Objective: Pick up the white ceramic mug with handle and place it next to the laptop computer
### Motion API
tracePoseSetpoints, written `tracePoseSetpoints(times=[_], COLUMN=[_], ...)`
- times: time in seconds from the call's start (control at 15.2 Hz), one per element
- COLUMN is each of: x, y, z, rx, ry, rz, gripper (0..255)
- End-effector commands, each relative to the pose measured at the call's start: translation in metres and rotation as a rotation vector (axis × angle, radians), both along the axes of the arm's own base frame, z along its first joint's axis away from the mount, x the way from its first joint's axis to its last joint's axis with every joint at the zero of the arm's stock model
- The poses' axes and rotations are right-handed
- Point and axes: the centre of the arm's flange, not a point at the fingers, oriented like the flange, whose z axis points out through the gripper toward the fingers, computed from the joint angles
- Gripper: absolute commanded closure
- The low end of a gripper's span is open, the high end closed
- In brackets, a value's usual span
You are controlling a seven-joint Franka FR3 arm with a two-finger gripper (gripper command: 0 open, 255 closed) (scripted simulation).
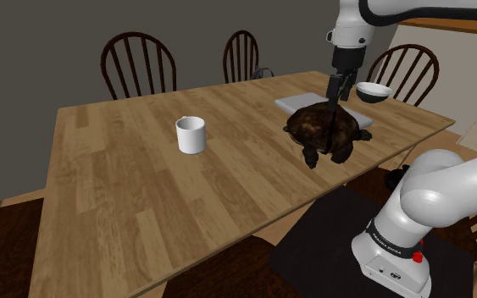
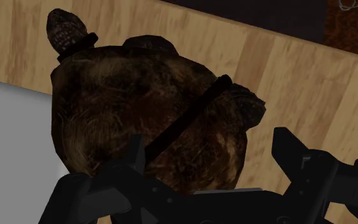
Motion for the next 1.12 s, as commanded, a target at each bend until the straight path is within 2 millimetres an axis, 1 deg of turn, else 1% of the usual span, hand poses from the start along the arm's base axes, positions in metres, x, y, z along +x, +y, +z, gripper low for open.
tracePoseSetpoints(times=[0.0, 1.06], x=[0.0, 0.166], y=[0.0, 0.108], z=[0.0, -0.052], rx=[0.0, 0.031], ry=[0.0, -0.028], rz=[0.0, -0.025], gripper=[0, 0])
